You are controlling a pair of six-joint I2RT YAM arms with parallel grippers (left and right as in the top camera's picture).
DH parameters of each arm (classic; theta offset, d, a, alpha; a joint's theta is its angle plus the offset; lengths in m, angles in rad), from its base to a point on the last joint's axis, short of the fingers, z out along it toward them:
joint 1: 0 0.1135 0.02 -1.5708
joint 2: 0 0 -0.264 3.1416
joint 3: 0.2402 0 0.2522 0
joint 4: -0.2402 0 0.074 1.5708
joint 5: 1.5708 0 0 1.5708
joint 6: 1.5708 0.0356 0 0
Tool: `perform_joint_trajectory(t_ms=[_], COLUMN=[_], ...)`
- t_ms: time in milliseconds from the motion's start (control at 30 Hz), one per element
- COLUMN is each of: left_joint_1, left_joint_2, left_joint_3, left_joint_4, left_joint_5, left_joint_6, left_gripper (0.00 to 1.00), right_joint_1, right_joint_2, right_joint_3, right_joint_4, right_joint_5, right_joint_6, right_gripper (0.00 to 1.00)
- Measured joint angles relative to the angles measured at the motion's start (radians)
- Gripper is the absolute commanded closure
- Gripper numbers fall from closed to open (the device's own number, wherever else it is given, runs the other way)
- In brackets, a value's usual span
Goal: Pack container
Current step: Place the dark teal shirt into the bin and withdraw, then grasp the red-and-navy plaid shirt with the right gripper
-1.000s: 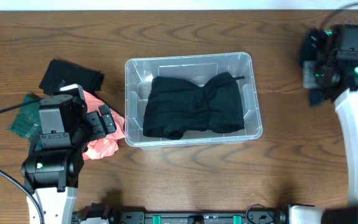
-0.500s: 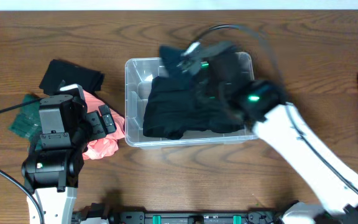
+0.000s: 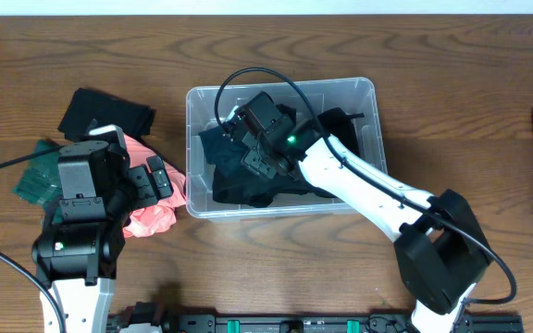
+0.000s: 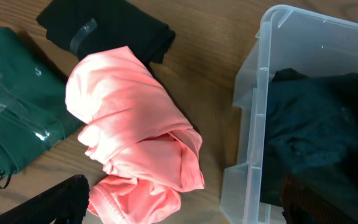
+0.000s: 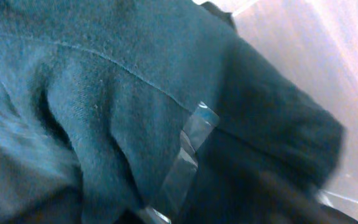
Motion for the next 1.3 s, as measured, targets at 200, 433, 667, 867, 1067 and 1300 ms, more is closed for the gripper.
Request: perform_joint_trajectory(t_ms=[200, 433, 667, 867, 1067, 1300], left_joint_1=[0.0, 0.0, 0.0, 0.0, 0.0, 0.0], left_joint_2=[0.0, 0.0, 0.0, 0.0, 0.0, 0.0], left_joint_3=[0.0, 0.0, 0.0, 0.0, 0.0, 0.0], left_joint_4=[0.0, 0.0, 0.0, 0.0, 0.0, 0.0], left_joint_5=[0.0, 0.0, 0.0, 0.0, 0.0, 0.0], left_joint_6=[0.0, 0.0, 0.0, 0.0, 0.0, 0.0], left_gripper=[0.02, 0.02, 0.02, 0.02, 0.02, 0.02], right_joint_1=[-0.024, -0.371, -0.819, -1.056, -1.186, -1.276], right_joint_2=[-0.215, -0.47, -0.34, -0.13, 0.04, 0.153], right_joint_3=[-0.004, 0.025, -0.018, -0.071, -0.075, -0.076], right_joint_4=[0.017, -0.108, -0.178, -0.145, -0.08, 0.037], right_joint_5=[0.212, 0.395, 0.442, 0.446, 0.445, 0.445], right_joint_6=[0.001, 0.093, 0.188, 0.171, 0.171, 0.167], right_gripper=[0.01, 0.01, 0.01, 0.01, 0.01, 0.01])
